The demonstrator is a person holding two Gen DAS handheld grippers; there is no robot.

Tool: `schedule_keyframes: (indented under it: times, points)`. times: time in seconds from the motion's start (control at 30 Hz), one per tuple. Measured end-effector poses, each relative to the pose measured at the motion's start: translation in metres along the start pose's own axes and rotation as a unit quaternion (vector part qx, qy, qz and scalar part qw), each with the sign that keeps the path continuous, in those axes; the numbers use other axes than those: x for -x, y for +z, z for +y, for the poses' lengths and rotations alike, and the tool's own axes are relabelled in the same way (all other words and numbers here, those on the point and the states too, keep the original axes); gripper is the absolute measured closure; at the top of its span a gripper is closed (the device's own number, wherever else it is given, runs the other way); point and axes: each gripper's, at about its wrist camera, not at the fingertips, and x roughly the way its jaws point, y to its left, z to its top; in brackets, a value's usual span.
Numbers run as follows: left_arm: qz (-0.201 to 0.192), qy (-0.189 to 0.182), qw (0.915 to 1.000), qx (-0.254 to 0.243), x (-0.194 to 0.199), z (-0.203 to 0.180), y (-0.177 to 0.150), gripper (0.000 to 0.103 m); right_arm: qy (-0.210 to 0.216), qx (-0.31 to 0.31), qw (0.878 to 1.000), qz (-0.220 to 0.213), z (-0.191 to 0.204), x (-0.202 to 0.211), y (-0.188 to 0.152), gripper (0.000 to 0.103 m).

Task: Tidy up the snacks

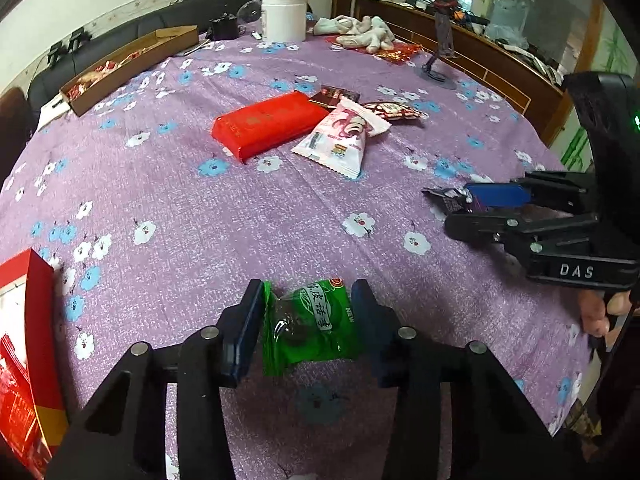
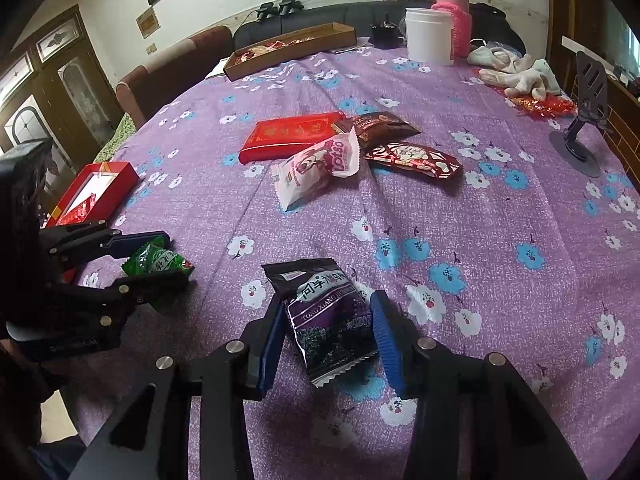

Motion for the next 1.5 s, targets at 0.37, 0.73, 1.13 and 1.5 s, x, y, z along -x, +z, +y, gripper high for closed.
schedule_keyframes:
  times: [0.37, 0.73, 1.13, 1.5]
  points:
    - [-0.013, -0.025, 0.9993, 0.023, 0.013, -0.005, -0.015, 0.071, -0.028, 0.017, 0.999, 0.003, 0.022, 0.000, -0.007, 0.058]
    - [-0.030, -0.023, 0.9980, 0.051, 0.040, 0.005, -0.032, 0.071, 0.035, -0.038, 0.999, 0.011, 0.017, 0.011, -0.015, 0.063]
    - [-0.062, -0.016, 0.9950, 0.077, 0.080, 0.014, -0.055, 0.071, 0.079, -0.045, 0.996, 0.020, 0.041, 0.016, -0.019, 0.064]
    - [-0.091, 0.007, 0.9920, 0.087, 0.112, 0.021, -0.083, 0.071, 0.143, -0.038, 0.989, 0.021, 0.082, 0.016, -0.012, 0.064]
